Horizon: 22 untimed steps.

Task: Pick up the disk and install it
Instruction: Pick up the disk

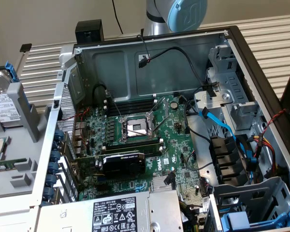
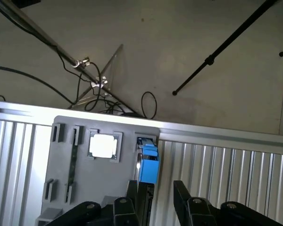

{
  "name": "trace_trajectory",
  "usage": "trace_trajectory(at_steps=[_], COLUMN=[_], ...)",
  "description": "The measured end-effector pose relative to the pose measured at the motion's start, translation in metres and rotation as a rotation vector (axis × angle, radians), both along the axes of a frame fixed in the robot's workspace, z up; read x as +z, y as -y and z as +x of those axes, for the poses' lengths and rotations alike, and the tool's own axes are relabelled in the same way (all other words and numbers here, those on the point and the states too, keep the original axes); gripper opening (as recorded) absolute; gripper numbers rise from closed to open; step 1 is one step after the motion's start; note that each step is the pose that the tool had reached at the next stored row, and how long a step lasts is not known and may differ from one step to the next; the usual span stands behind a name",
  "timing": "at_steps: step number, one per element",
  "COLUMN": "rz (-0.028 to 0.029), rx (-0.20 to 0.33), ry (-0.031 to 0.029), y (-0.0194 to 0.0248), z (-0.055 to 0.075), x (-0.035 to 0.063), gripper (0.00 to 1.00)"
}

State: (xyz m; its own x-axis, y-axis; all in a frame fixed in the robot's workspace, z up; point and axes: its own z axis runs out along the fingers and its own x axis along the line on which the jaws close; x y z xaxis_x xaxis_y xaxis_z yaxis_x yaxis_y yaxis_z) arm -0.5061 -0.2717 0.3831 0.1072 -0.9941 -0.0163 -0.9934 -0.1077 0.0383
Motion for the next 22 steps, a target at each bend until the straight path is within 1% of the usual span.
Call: trace_trajectory(at_steps=[1, 3, 4, 6, 7, 8, 9, 10, 12, 14, 19, 22], rz=[0.0000, -0.0006, -0.0035, -0.0107, -0.0135, -0.0148, -0.0158, -0.0166, -0.0177, -0.0179, -0.0183, -0.0184], rx=[0.000, 0.000, 0.000, -0.003, -0.004, -0.006, -0.011, -0.014, -0.019, -0.025, -0.043, -0.052], ry=[0.0000, 0.0000, 0.0000, -0.0002, -0.0001, 0.0003, 0.0025, 0.0076, 0.0163, 0.0211, 0.0238, 0.0239], y=[0.0000, 0.0000, 0.0000, -0.0005, -0.0007, -0.0009, -0.0008, -0.0009, -0.0011, -0.0011, -0.0012, -0.0012], z=[0.000, 0.000, 0.000, 0.000, 0.000, 0.000, 0.000, 0.000, -0.001, -0.002, -0.003, -0.003], x=[-0.0002, -0.0014, -0.0024, -0.0043, -0.0053, -0.0061, -0.0067, -0.0071, -0.0084, -0.0105, -0.0187, -0.0241], gripper=[0.53, 0.53, 0.60, 0.60, 0.60, 0.60, 0.60, 0.60, 0.60, 0.60, 0.60, 0.60])
